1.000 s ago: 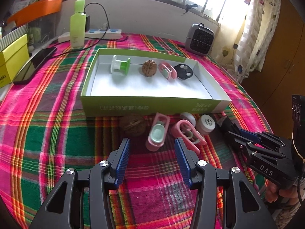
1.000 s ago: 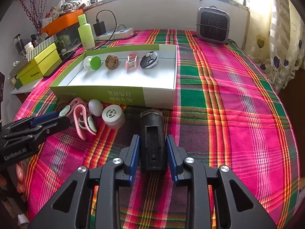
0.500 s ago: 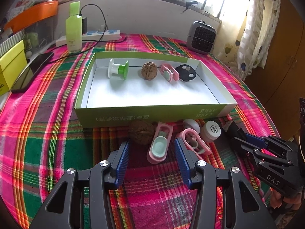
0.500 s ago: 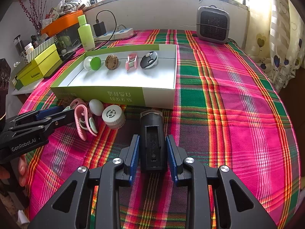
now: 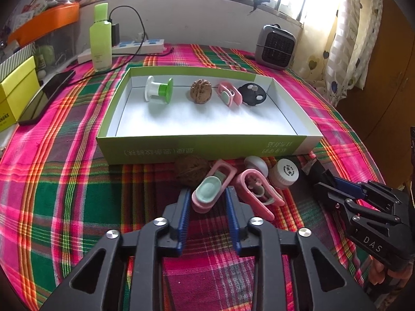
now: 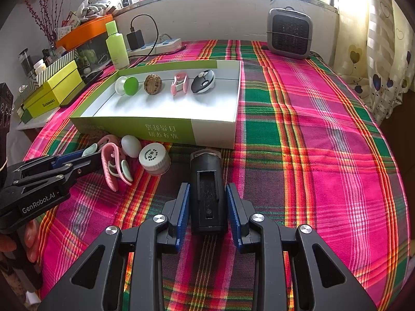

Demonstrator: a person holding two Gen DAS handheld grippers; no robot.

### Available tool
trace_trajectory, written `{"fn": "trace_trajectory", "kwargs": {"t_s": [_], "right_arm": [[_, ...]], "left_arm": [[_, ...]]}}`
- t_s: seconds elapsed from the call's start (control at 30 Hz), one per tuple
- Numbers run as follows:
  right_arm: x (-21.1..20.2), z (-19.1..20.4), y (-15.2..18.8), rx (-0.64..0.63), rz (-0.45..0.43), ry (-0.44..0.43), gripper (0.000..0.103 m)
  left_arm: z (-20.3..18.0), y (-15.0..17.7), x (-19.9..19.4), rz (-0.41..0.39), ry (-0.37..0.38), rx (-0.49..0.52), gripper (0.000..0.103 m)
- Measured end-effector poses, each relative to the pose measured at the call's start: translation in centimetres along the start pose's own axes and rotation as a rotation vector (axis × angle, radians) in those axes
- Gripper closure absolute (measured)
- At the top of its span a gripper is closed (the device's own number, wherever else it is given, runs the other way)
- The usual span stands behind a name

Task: Organize objects
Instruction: 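Close the right tool on the black device while the left tool grasps the pink-and-mint clip, then lift the black device and pink-and-mint clip with both tools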

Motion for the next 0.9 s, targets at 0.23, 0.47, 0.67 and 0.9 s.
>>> {"fn": "trace_trajectory", "kwargs": {"t_s": [0.23, 0.47, 0.67, 0.9], "right_arm": [[-0.1, 0.1, 0.0, 0.007, -0.002, -0.002, 0.074], [-0.1, 0.1, 0.0, 0.008, -0.001, -0.003, 0.074], [-0.1, 0.2, 0.0, 0.009, -0.001, -0.003, 0.074], [-0.1, 0.2, 0.0, 0.009, -0.001, -0.004, 0.074]], "left_arm": [[-0.2, 0.3, -0.2, 0.0, 0.01, -0.01, 0.085], [-0.4, 0.6, -0.8, -0.008, 0.015, -0.017, 0.087], [0.3, 1.3, -1.5, -0.009, 0.006, -0.034, 0.087], [0.3, 2.1, -2.1, -0.007, 0.001, -0.021, 0.087]]}}
Point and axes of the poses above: each gripper's, at about its wrist camera, not at the fingertips, and x roughly the way its jaws point, z to its left, y to its underside, the point moved 4 cm from there along x, roughly the way its jaws point, and after that the axes turned 4 degrees about -z, right-handed, at the moved point
